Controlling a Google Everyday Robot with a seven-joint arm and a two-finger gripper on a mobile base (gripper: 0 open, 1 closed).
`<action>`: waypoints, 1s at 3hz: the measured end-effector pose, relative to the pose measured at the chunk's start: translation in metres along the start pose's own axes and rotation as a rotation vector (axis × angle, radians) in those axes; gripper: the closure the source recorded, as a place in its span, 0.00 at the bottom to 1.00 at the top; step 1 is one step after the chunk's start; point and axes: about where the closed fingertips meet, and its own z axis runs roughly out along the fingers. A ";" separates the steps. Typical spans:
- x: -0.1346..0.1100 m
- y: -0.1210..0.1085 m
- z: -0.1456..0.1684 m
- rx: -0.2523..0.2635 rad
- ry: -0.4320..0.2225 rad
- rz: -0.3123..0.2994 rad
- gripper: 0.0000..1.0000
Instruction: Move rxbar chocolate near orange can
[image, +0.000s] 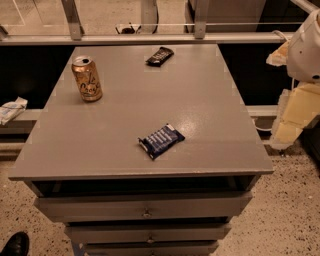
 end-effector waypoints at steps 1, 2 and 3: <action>0.000 0.000 0.000 0.000 0.000 0.000 0.00; -0.012 -0.015 0.018 0.010 -0.040 -0.002 0.00; -0.055 -0.070 0.068 0.034 -0.210 0.027 0.00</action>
Offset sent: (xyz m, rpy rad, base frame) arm 0.0764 0.0329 -0.0412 0.1223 -0.0545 0.0345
